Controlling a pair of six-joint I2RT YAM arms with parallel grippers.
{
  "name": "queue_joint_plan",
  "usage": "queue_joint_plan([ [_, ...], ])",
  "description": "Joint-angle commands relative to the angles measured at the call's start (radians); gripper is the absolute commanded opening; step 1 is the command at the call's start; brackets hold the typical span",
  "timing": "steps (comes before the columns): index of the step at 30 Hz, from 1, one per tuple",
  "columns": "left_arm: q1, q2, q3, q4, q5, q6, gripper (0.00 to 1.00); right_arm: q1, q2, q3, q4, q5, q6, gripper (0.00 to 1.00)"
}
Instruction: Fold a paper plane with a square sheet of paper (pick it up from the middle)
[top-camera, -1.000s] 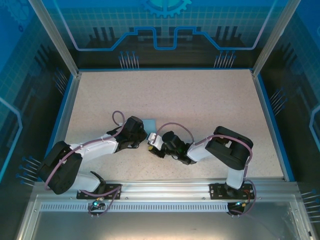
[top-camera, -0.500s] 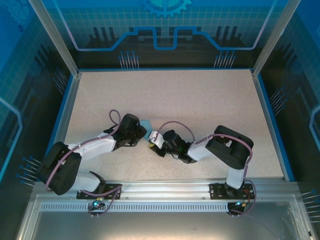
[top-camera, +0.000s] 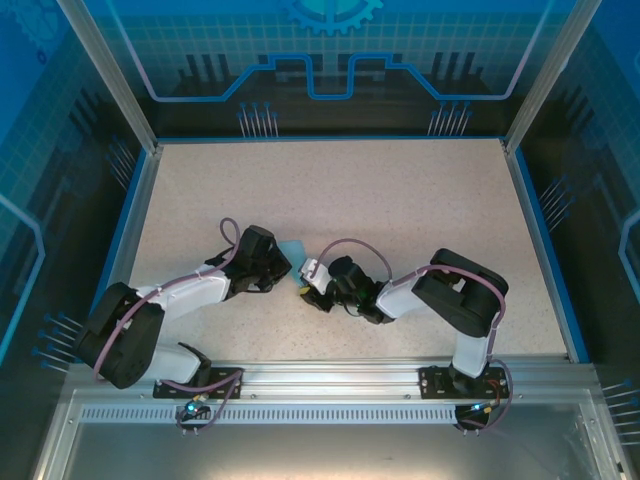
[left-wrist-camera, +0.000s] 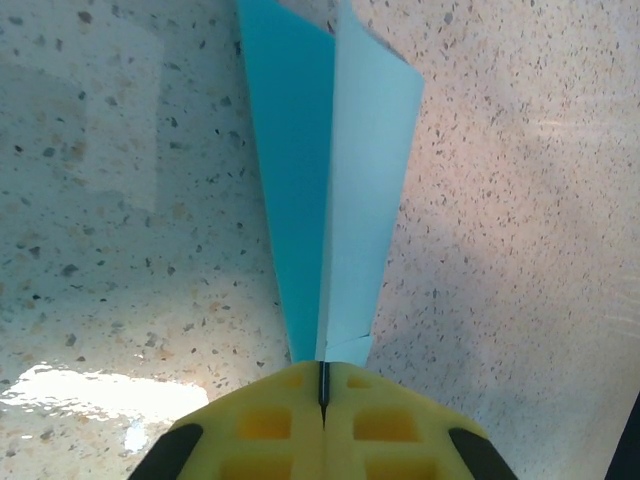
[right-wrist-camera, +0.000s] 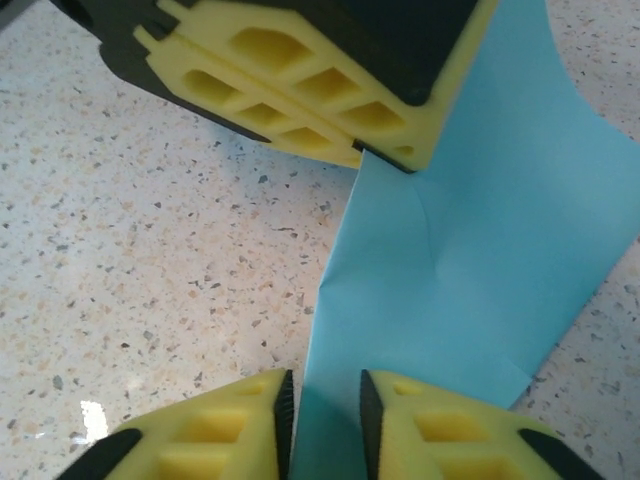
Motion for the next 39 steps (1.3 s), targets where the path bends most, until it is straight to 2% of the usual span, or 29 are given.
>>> queue_joint_plan([
  [1, 0.006, 0.007, 0.031, -0.016, 0.039, 0.016, 0.04, -0.01, -0.017, 0.034, 0.0, 0.027, -0.011, 0.32],
  [6, 0.006, 0.004, 0.038, -0.028, 0.043, 0.004, 0.04, -0.004, -0.001, 0.058, 0.022, 0.054, -0.035, 0.42],
  [12, 0.007, 0.002, 0.051, -0.046, 0.045, 0.002, 0.04, 0.004, 0.036, 0.08, 0.051, 0.089, -0.052, 0.43],
  [18, 0.006, 0.0, 0.05, -0.053, 0.046, -0.001, 0.04, 0.004, 0.067, 0.092, 0.071, 0.11, -0.05, 0.38],
  [23, 0.008, -0.006, 0.051, -0.056, 0.043, 0.0, 0.06, -0.008, 0.075, 0.092, 0.084, 0.109, -0.023, 0.26],
  [25, 0.01, -0.01, 0.051, -0.061, 0.041, 0.004, 0.1, -0.017, 0.072, 0.084, 0.09, 0.091, -0.002, 0.2],
  [32, 0.064, -0.059, 0.049, -0.103, 0.028, 0.037, 0.37, -0.06, 0.058, 0.06, 0.087, -0.012, 0.103, 0.1],
  [39, 0.12, -0.121, 0.03, -0.148, 0.013, 0.068, 0.54, -0.095, 0.056, 0.045, 0.102, -0.094, 0.2, 0.12],
])
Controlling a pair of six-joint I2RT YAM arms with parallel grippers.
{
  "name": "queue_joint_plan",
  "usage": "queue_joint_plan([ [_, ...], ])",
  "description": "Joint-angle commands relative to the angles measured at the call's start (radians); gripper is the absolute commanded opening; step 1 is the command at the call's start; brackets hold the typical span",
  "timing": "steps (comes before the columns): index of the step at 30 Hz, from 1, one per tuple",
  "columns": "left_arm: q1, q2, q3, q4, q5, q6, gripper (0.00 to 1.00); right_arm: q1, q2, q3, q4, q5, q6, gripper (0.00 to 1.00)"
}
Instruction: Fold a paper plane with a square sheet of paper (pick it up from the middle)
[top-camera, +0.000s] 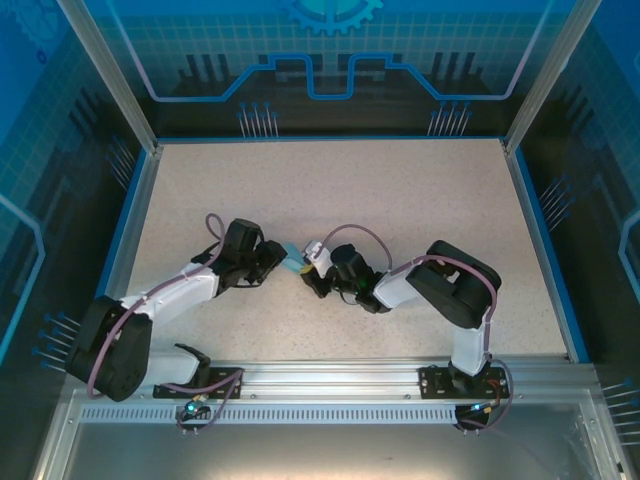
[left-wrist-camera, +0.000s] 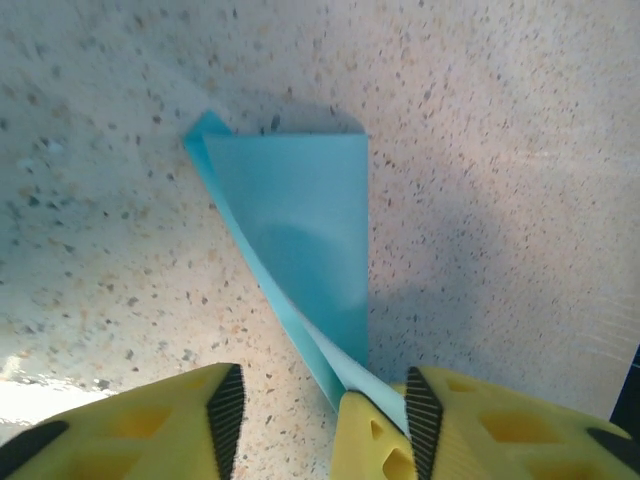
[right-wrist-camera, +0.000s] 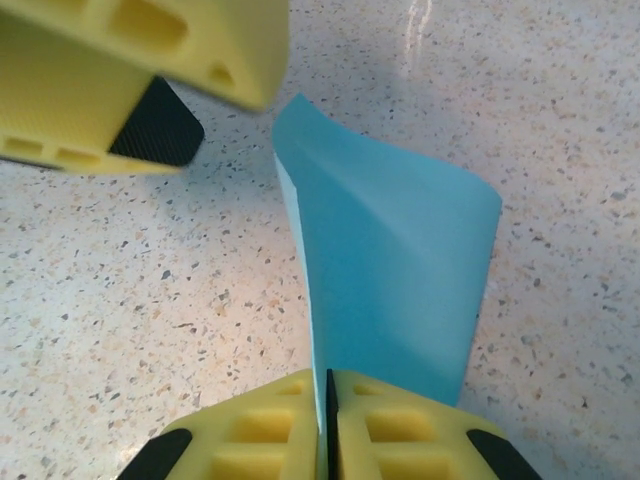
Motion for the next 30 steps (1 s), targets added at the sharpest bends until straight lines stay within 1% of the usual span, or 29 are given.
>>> queue_joint_plan([
  [1, 0.024, -0.043, 0.002, -0.053, -0.012, 0.029, 0.56, -0.021, -0.008, -0.014, 0.025, -0.066, 0.076, 0.12],
  [6, 0.033, -0.088, -0.021, -0.051, -0.017, 0.054, 0.64, -0.045, -0.015, -0.021, 0.026, -0.102, 0.148, 0.16],
  [10, 0.034, -0.104, -0.047, -0.027, -0.002, 0.065, 0.65, -0.058, -0.021, -0.021, 0.017, -0.123, 0.192, 0.2],
  [15, 0.033, -0.114, -0.078, 0.01, 0.026, 0.073, 0.65, -0.061, -0.03, -0.009, -0.025, -0.113, 0.205, 0.21],
  [19, 0.032, -0.136, -0.101, 0.038, 0.042, 0.086, 0.65, -0.071, -0.031, -0.003, -0.04, -0.139, 0.246, 0.2],
  [22, 0.032, -0.147, -0.118, 0.06, 0.053, 0.095, 0.63, -0.079, -0.026, 0.002, -0.051, -0.168, 0.288, 0.18],
  [25, 0.032, -0.145, -0.131, 0.093, 0.076, 0.105, 0.59, -0.084, -0.013, 0.01, -0.067, -0.192, 0.322, 0.15],
  [30, 0.032, -0.125, -0.141, 0.143, 0.121, 0.121, 0.47, -0.103, 0.015, 0.03, -0.087, -0.244, 0.374, 0.11],
])
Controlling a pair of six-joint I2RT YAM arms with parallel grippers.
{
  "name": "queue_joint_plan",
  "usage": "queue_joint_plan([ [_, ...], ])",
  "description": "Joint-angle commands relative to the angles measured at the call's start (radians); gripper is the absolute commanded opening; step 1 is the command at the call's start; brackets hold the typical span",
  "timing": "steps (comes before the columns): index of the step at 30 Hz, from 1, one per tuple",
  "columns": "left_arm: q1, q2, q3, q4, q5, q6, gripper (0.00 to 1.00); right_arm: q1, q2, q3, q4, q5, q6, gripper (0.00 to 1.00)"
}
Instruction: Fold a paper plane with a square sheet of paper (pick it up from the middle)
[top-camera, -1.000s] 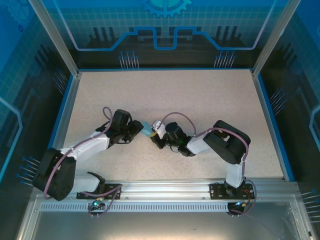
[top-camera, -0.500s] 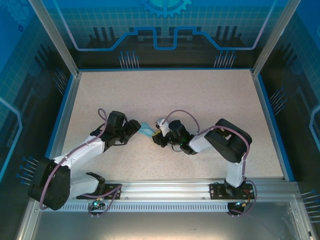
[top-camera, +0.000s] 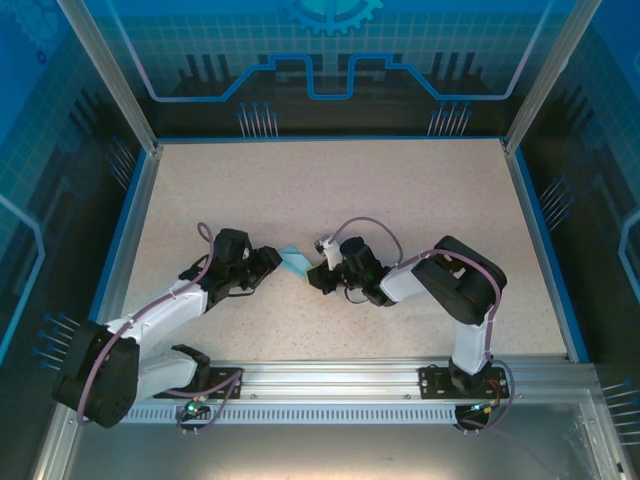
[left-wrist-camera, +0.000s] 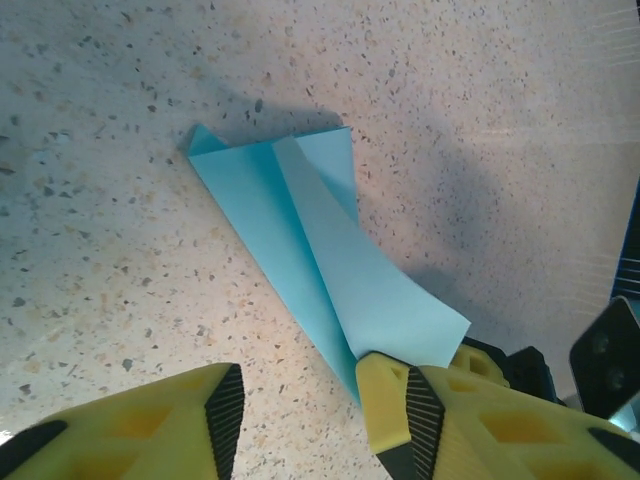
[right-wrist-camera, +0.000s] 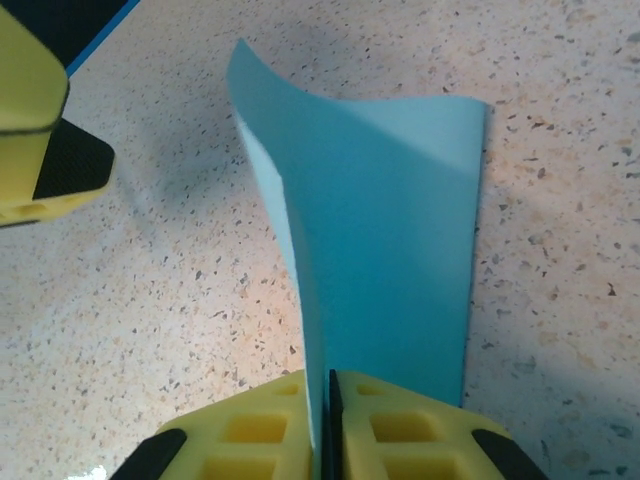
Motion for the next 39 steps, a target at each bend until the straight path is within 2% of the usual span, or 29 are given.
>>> queue_joint_plan([
  [1, 0.006, 0.009, -0.016, 0.061, 0.056, 0.032, 0.45, -0.022, 0.025, 0.038, -0.041, -0.063, 0.06, 0.11],
  [5, 0.006, 0.027, -0.016, 0.095, 0.088, 0.045, 0.38, -0.025, 0.048, 0.056, -0.061, -0.098, 0.085, 0.09],
  [12, 0.0, 0.082, -0.008, 0.145, 0.128, 0.061, 0.33, -0.056, 0.072, 0.084, -0.105, -0.135, 0.152, 0.08],
  [39, -0.037, 0.317, 0.094, 0.267, 0.176, 0.096, 0.22, -0.09, 0.131, 0.125, -0.152, -0.263, 0.221, 0.09],
])
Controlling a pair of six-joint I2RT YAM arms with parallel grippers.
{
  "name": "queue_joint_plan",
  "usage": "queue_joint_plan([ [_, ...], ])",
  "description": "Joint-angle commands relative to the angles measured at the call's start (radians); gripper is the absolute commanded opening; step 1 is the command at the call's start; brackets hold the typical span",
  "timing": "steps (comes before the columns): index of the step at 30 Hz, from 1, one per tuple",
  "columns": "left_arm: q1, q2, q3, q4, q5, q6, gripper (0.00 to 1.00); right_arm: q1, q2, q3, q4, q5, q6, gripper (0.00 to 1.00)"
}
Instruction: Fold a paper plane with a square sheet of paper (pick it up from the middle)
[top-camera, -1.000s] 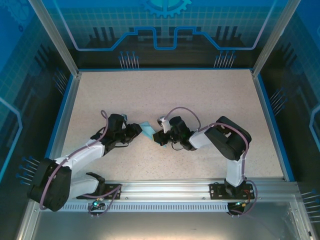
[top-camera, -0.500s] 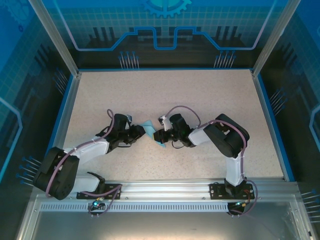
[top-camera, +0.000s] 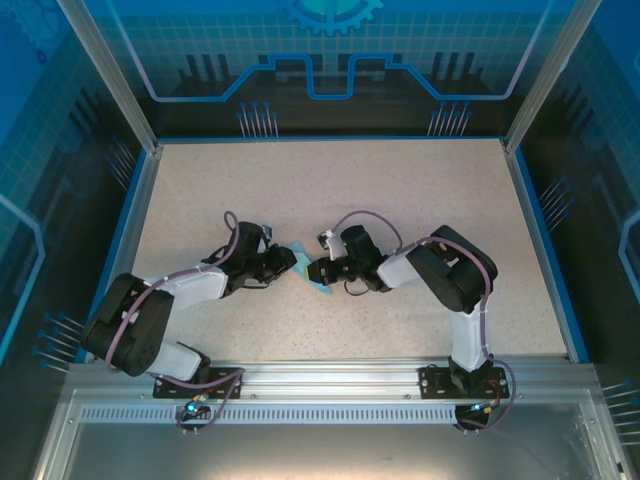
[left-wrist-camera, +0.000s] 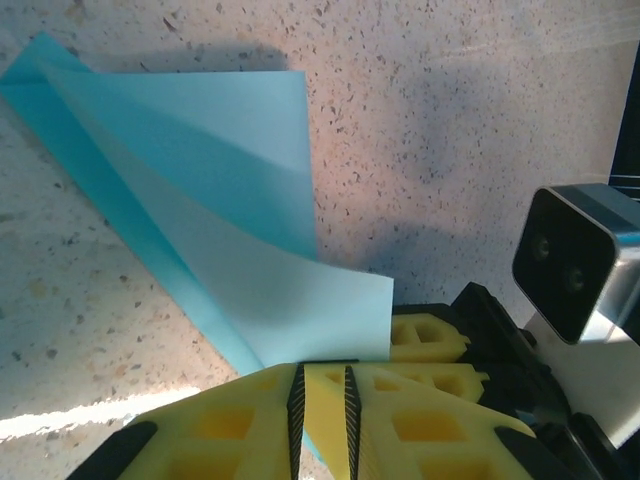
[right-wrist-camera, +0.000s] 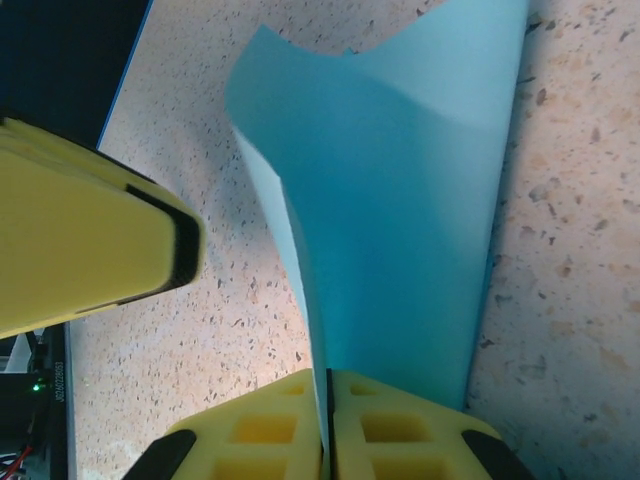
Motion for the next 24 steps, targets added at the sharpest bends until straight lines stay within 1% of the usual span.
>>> queue_joint_plan([
  [1, -0.01, 0.029, 0.035, 0.037, 0.028, 0.025, 0.22, -0.01, 0.038, 0.018, -0.06, -0.023, 0.003, 0.09],
  [9, -0.01, 0.096, 0.062, 0.034, 0.027, 0.031, 0.18, -0.008, 0.038, 0.038, -0.104, -0.027, -0.012, 0.11],
  [24, -0.012, 0.136, 0.072, 0.015, 0.024, 0.045, 0.11, -0.031, -0.011, 0.06, -0.137, -0.083, 0.041, 0.24],
])
